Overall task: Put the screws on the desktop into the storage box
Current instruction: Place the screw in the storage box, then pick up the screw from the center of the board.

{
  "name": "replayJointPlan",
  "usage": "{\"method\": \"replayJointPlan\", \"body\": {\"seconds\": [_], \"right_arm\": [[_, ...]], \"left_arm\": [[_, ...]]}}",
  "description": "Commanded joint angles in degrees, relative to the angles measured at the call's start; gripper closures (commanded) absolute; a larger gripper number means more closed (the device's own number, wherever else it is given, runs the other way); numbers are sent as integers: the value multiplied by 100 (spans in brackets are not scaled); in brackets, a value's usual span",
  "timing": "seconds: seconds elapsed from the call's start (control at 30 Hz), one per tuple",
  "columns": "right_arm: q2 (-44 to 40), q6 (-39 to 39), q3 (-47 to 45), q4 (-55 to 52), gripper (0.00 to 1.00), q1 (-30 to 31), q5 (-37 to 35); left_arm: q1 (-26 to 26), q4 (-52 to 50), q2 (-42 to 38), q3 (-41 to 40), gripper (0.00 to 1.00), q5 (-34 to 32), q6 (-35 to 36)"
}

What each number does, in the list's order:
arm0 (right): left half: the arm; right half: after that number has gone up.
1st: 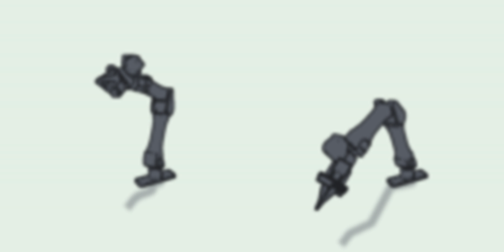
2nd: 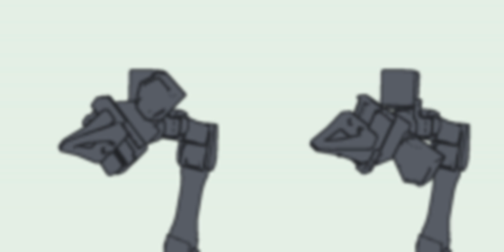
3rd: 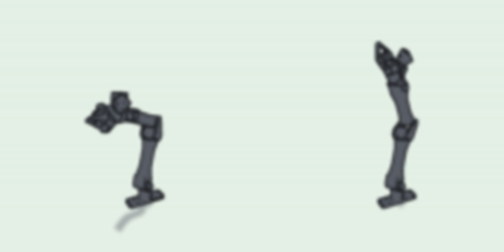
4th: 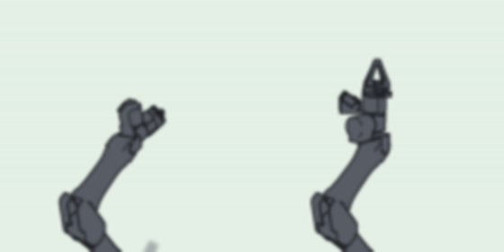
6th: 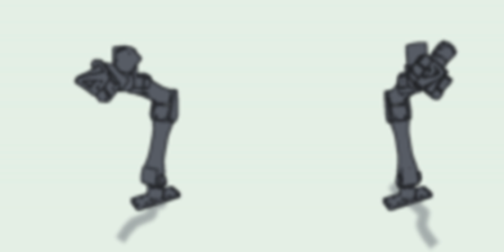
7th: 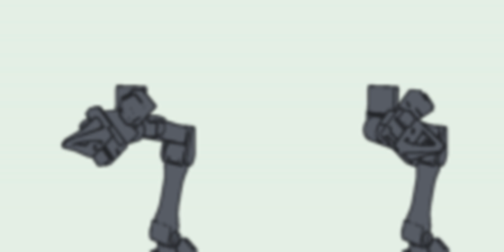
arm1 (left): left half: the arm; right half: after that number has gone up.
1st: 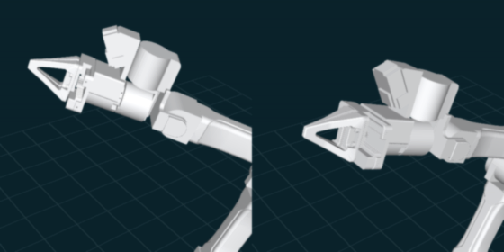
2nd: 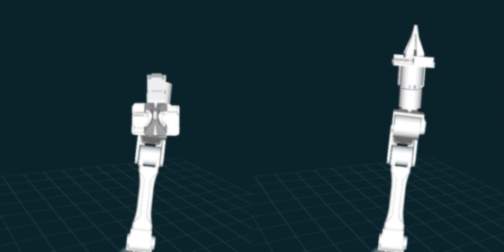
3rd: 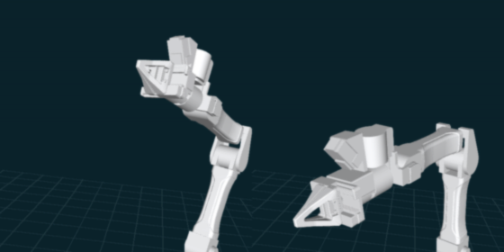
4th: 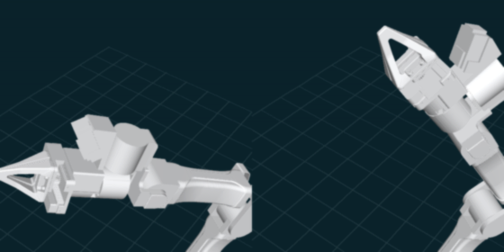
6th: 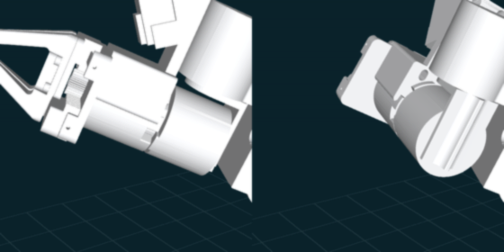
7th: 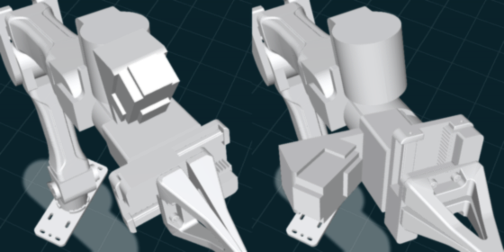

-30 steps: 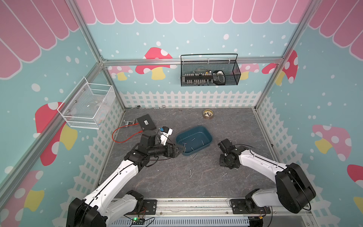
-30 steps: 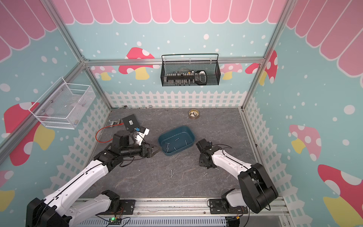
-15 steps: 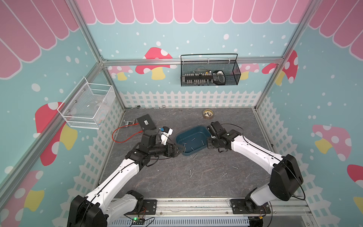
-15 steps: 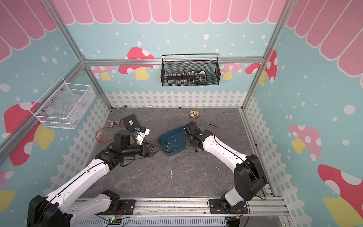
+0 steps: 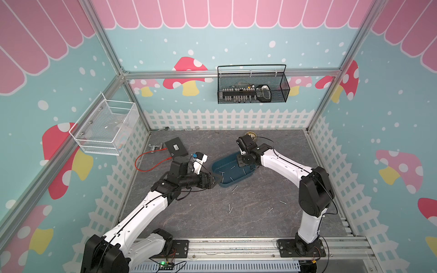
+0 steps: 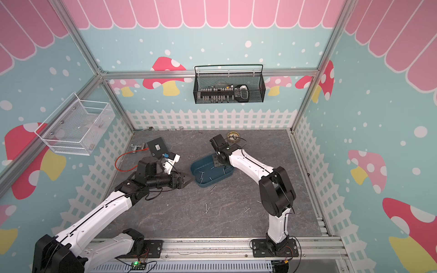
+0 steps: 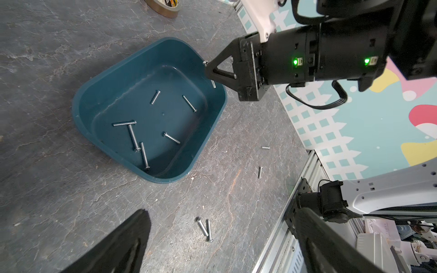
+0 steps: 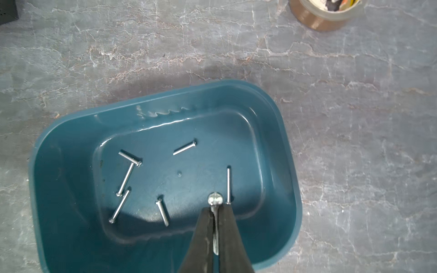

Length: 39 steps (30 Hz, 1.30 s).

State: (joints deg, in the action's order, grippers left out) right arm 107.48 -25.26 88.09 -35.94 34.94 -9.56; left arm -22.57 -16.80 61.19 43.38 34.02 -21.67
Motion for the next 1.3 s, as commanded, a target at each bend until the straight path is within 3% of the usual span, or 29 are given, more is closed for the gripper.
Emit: {"method": "replayJointPlan", "body": {"seconds": [0.0,0.23,0.47,0.7,0.83,1.03,1.27], "right_arm": [[80,196,234,-9,86,33,-28],[-164,297,149,62,60,25,-9],[-821,372,-349,228,41,6,218],[-2085,382,-1394,483,3,-30,712],[-2937,307,-1960,452,1,-97,929],[-3984,102,-2463,-88,1,-272,1044],[-4821,-343,-2706,-1051,3,-417,728]], "left_arm": [[31,122,-53,-77,1,-108,43],[23,119,-21,-75,1,-213,38],[-42,116,-10,-75,1,-315,53],[-387,-43,165,41,1,-567,197],[-759,-95,208,78,1,-936,255],[-2096,-257,678,447,1,-2077,278],[-3083,6,1613,1035,3,-2611,29]]}}
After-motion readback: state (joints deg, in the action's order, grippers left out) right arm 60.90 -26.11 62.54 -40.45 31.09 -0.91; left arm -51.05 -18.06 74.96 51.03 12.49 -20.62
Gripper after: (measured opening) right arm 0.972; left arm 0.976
